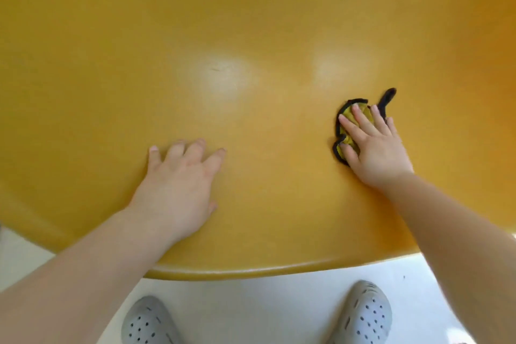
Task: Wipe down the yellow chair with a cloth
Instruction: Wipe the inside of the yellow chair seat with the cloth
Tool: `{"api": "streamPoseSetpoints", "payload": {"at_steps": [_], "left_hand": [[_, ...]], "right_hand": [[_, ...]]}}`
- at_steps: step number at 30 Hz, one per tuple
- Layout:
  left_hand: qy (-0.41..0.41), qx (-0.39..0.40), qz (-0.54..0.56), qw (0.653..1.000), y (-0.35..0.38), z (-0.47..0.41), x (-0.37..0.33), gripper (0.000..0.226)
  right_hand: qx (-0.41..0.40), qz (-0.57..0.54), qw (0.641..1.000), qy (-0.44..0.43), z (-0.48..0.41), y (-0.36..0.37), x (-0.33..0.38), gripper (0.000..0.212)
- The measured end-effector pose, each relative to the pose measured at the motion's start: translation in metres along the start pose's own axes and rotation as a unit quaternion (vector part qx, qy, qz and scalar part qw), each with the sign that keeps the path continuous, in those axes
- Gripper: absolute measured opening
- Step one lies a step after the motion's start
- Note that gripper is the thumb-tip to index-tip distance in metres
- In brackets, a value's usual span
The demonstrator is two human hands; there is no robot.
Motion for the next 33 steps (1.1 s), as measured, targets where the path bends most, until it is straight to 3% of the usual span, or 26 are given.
{"api": "streamPoseSetpoints", "payload": {"at_steps": [3, 6, 10, 14, 18, 20, 23, 25, 27, 30, 33], "left_hand": [[-0.002, -0.002, 0.040, 0.999, -0.002, 0.022, 0.015, 0.078], [-0.003, 0.022, 0.069, 0.997, -0.003, 0.050, 0.033, 0.066], [0.019, 0.010, 0.090, 0.996, -0.011, 0.085, 0.057, 0.053], [0.048, -0.087, 0.082, 0.992, -0.033, 0.110, 0.071, 0.041], [0.051, -0.214, 0.109, 0.970, -0.065, 0.129, 0.093, 0.026], [0.026, -0.267, 0.116, 0.956, -0.083, 0.136, 0.111, 0.030], [-0.056, -0.289, 0.129, 0.947, -0.103, 0.140, 0.150, 0.069], [-0.148, -0.255, 0.182, 0.938, -0.108, 0.139, 0.183, 0.093], [-0.219, -0.184, 0.289, 0.913, -0.099, 0.132, 0.205, 0.107], [-0.229, -0.100, 0.450, 0.858, -0.081, 0.121, 0.198, 0.101], [-0.257, -0.103, 0.468, 0.839, -0.079, 0.119, 0.192, 0.073]], "right_hand": [[-0.022, -0.114, 0.984, 0.136, 0.016, 0.013, 0.048, 0.060], [0.024, -0.170, 0.975, 0.144, 0.040, 0.028, 0.119, 0.062], [0.093, -0.197, 0.974, 0.056, 0.087, 0.027, 0.217, 0.062], [0.162, -0.287, 0.942, -0.070, 0.140, 0.004, 0.294, 0.056], [0.196, -0.327, 0.906, -0.185, 0.188, -0.019, 0.302, 0.054], [0.224, -0.327, 0.894, -0.209, 0.198, -0.023, 0.282, 0.054], [0.236, -0.313, 0.912, -0.124, 0.181, -0.031, 0.240, 0.050], [0.242, -0.327, 0.913, 0.007, 0.159, -0.041, 0.217, 0.050], [0.219, -0.348, 0.909, 0.067, 0.140, -0.058, 0.211, 0.049], [0.191, -0.410, 0.888, 0.079, 0.121, -0.091, 0.227, 0.047], [0.193, -0.489, 0.846, 0.090, 0.113, -0.117, 0.243, 0.044]]}}
Point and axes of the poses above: each hand's wrist, its own z-axis away from the middle knuckle, its own y-axis out of the palm, x = y × z, the point moved 8 cm from there along -z, towards the middle knuckle, and after that the axes turned 3 degrees about x, right-handed, at the moved point
